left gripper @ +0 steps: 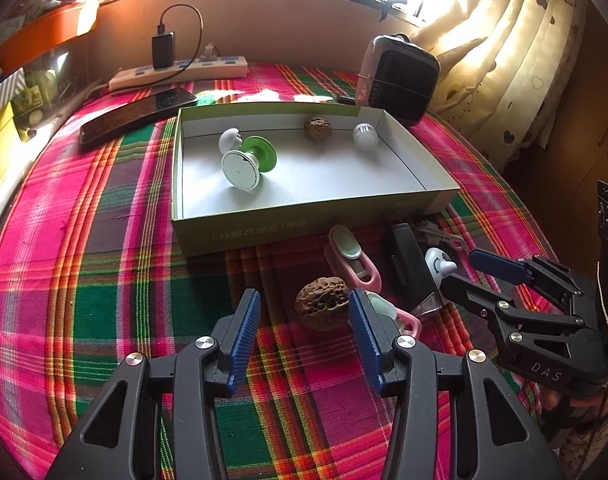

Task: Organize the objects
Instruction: 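Grasp the second walnut with the left gripper while the right gripper grasps the panda-face toy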

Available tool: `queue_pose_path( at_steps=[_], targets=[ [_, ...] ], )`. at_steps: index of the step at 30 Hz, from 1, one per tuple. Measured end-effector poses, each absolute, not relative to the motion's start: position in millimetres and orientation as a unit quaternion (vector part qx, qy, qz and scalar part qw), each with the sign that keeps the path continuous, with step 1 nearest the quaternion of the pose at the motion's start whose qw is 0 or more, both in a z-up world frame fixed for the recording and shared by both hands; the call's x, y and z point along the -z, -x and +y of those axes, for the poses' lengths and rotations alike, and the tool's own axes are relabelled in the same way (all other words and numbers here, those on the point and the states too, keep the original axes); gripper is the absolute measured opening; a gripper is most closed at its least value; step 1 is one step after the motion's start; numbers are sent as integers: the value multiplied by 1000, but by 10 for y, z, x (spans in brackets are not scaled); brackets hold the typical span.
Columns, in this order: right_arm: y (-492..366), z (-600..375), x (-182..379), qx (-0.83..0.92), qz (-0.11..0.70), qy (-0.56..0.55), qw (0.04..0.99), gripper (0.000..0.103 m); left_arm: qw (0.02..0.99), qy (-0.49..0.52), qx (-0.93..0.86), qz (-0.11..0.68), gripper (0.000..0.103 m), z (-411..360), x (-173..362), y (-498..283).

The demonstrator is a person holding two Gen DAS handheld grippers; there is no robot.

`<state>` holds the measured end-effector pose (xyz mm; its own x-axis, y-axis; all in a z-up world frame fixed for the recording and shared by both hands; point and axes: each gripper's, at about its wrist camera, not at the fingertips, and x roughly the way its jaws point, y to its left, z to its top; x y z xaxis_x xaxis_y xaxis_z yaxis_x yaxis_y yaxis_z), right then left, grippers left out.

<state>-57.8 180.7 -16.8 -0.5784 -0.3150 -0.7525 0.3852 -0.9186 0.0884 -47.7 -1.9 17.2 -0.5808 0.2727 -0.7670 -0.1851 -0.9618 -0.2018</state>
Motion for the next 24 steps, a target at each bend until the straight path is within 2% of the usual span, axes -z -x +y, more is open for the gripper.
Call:
queue_pose_path(
  at_steps=[24],
  targets=[
    [715, 1727, 272, 882, 84, -429, 178, 56, 128, 445, -885, -40, 46, 6, -137, 616]
  ],
)
